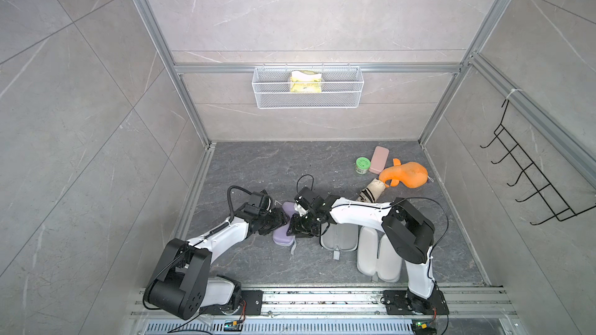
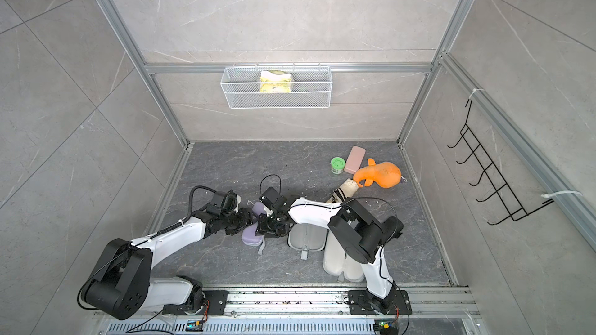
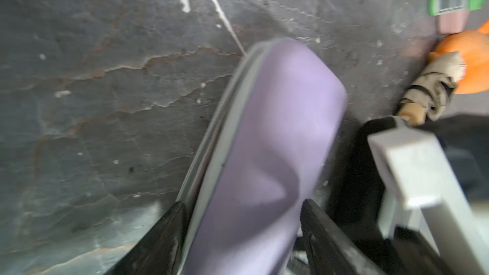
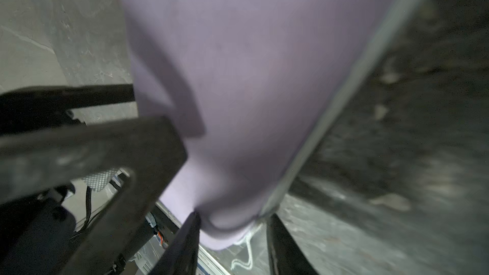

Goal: Put umbrellas into zippered umbrella sleeves
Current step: Adjust the umbrella sleeve at the center of the board, then zip the zipper on the umbrella sleeve.

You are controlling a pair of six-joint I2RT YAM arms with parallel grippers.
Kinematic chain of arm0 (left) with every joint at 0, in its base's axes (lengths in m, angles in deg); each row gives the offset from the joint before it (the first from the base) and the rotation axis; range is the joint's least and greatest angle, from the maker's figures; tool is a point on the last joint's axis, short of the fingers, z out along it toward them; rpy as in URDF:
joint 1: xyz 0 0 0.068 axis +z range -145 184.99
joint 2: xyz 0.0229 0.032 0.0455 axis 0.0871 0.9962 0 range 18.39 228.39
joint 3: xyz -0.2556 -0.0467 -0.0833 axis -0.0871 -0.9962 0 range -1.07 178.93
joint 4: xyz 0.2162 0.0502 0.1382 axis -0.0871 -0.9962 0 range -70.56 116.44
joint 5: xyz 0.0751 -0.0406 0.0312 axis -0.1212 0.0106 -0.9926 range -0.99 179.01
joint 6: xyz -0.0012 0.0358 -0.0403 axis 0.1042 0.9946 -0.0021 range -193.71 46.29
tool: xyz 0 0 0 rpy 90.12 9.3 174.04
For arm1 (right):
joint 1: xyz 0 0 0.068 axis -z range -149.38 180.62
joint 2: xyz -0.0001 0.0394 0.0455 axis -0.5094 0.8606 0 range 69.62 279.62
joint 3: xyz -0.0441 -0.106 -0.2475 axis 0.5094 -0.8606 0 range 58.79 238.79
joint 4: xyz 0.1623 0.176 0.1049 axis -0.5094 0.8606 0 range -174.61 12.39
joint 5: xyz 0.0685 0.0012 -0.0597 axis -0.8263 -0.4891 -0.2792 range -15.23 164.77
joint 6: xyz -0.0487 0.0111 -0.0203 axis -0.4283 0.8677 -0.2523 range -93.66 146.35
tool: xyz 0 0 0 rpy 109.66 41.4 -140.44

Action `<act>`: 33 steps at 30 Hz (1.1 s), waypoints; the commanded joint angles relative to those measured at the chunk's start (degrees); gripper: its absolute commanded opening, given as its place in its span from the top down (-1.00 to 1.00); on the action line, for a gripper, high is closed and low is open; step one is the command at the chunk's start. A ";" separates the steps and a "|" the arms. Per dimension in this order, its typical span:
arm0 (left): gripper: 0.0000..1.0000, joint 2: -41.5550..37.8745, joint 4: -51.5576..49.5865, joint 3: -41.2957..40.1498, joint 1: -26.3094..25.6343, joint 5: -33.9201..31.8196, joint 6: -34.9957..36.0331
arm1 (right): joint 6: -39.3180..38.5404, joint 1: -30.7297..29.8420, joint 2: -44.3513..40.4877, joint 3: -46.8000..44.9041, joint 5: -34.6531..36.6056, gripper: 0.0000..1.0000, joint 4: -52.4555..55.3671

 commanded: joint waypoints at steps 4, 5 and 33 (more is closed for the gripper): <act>-0.33 4.77 -6.05 4.96 5.19 -0.68 4.70 | 8.24 -1.85 3.71 0.70 -4.27 0.13 -17.95; -0.33 4.82 -6.88 5.64 5.58 -0.89 5.18 | 7.00 -1.18 3.04 -0.26 -4.79 0.10 -18.94; -0.37 5.08 -6.79 3.72 5.02 1.37 5.53 | -60.43 3.66 -11.27 -23.72 19.31 0.06 -31.09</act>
